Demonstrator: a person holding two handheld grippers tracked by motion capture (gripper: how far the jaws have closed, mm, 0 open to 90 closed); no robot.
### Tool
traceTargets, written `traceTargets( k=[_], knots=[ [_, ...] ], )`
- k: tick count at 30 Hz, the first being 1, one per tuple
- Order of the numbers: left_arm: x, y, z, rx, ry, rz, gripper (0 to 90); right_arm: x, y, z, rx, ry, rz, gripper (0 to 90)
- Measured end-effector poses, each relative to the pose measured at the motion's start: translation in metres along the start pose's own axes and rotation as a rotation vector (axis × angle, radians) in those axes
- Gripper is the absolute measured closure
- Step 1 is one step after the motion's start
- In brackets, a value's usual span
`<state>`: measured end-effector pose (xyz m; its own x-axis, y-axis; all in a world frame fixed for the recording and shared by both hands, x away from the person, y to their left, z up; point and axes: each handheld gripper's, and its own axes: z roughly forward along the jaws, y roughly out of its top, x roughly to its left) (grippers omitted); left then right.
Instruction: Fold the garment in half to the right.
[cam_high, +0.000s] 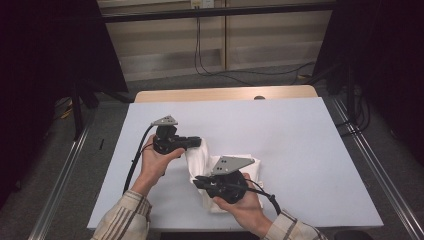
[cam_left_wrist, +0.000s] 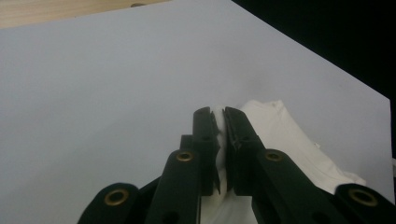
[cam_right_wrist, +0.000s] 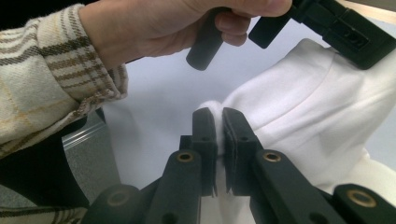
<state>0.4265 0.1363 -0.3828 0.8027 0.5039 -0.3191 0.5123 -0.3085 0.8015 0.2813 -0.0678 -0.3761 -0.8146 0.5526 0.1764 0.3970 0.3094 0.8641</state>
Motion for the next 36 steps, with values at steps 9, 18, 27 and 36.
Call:
traceTargets(
  k=[9, 18, 27, 36],
  knots=[
    [-0.006, 0.004, 0.009, 0.019, -0.007, 0.018, 83.9, -0.005, -0.008, -0.010, 0.001, -0.020, 0.017, 84.6],
    [-0.011, 0.006, 0.023, 0.016, -0.022, 0.027, 83.8, -0.010, -0.015, -0.019, -0.003, -0.040, 0.035, 84.6],
    [-0.013, 0.007, 0.028, 0.019, -0.021, 0.032, 83.9, -0.015, -0.021, -0.026, -0.005, -0.055, 0.061, 84.6],
    [-0.017, 0.008, 0.035, 0.027, -0.017, 0.041, 83.9, -0.016, -0.026, -0.030, -0.002, -0.062, 0.067, 84.7]
  ],
)
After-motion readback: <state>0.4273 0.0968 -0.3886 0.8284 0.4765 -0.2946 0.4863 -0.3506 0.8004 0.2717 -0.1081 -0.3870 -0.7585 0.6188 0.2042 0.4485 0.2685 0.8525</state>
